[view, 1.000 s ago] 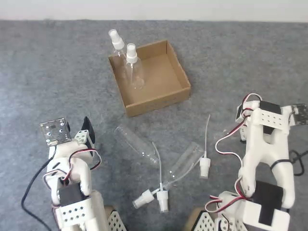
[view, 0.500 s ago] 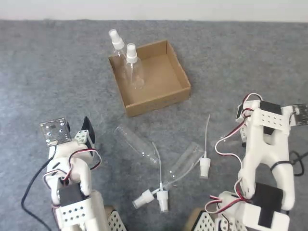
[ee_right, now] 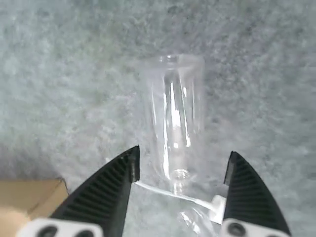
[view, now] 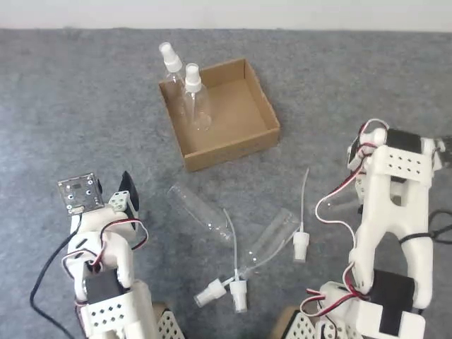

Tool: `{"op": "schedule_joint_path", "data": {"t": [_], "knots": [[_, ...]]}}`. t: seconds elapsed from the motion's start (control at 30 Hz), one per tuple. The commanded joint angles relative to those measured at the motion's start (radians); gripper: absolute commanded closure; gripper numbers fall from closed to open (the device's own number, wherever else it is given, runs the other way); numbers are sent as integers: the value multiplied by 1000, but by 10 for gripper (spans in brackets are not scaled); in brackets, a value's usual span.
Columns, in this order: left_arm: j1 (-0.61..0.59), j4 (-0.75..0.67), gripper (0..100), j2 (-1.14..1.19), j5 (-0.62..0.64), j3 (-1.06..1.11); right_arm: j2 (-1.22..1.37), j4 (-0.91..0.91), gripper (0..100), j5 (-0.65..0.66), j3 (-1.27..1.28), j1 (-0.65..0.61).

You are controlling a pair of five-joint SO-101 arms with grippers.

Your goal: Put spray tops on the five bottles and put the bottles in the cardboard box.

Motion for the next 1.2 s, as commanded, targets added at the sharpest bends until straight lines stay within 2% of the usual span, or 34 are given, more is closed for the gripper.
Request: {"op": "schedule_joint_path", "data": {"t": [0.0, 0.17, 0.37, 0.6, 0.8, 1.17], "knots": [[-3, -20, 808, -11, 12, -12, -53, 64, 760, 137, -118, -13], [-3, -20, 808, -11, 12, -12, -51, 64, 760, 256, -138, -15], [-3, -20, 809, -11, 12, -12, -51, 56, 760, 594, -140, -7], [-3, -20, 809, -11, 12, -12, -51, 38, 760, 712, -138, -15], [-3, -20, 809, -11, 12, -12, -51, 30, 760, 934, -175, -41], [-3, -20, 809, -11, 12, -12, -41, 28, 758, 1568, -192, -147]]}}
